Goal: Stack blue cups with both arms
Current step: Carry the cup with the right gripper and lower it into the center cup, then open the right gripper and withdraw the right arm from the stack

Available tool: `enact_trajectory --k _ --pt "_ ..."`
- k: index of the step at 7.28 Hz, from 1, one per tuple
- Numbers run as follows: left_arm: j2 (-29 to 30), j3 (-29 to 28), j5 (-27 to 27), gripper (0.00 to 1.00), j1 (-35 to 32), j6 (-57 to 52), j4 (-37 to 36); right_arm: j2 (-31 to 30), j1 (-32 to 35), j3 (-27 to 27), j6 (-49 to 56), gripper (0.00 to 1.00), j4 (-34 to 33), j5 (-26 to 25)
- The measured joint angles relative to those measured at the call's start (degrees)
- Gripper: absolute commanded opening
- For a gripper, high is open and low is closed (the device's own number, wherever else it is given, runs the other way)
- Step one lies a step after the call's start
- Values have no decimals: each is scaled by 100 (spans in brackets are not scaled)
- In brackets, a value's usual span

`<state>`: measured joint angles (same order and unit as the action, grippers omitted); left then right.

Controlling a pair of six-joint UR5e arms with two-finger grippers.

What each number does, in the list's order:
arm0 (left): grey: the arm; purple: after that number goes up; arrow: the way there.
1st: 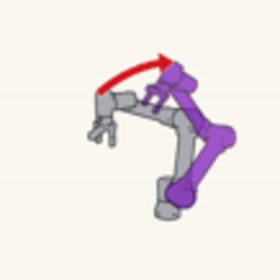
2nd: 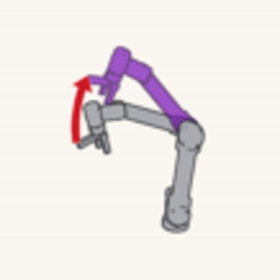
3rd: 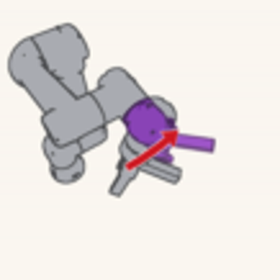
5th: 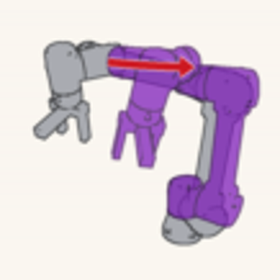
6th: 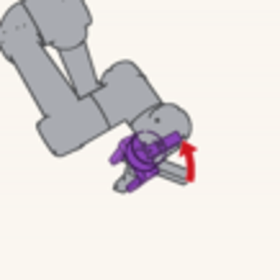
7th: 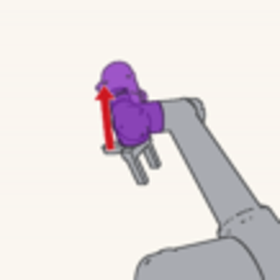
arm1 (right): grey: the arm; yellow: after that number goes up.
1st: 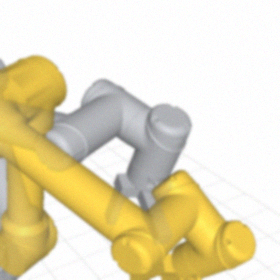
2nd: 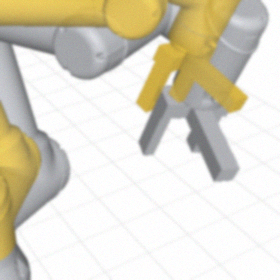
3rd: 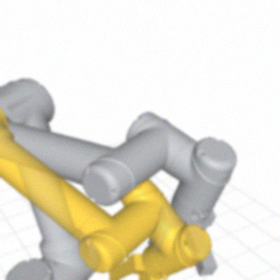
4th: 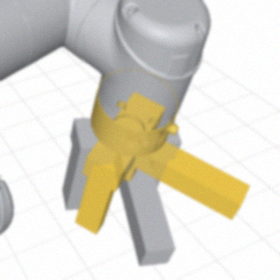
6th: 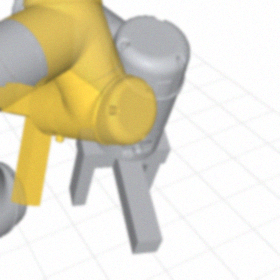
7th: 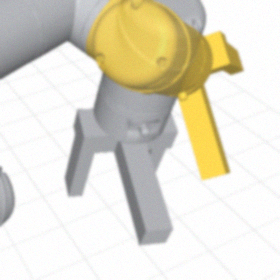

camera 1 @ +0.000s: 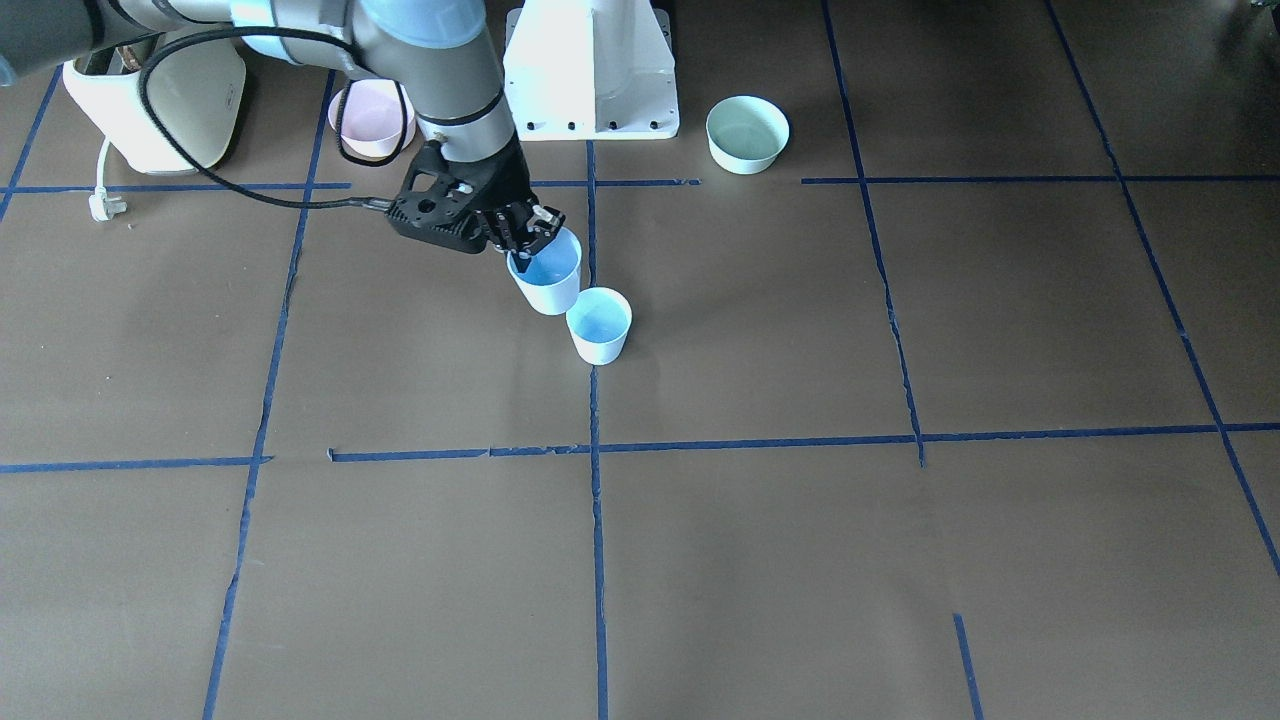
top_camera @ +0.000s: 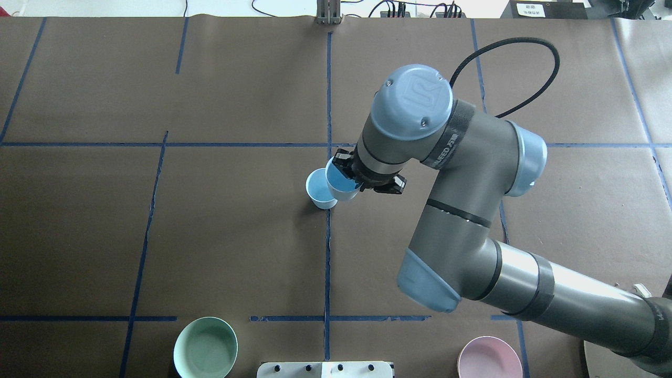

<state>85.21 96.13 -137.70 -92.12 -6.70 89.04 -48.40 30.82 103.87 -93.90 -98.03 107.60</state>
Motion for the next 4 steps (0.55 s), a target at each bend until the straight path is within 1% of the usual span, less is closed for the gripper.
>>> enact_trajectory --k 2,4 --pt "-3 -3 -12 100 1 35 0 202 -268 -186 -220 0 -36 -256" --pt "-10 -9 -19 100 1 38 0 318 -308 -416 -224 0 -14 -527"
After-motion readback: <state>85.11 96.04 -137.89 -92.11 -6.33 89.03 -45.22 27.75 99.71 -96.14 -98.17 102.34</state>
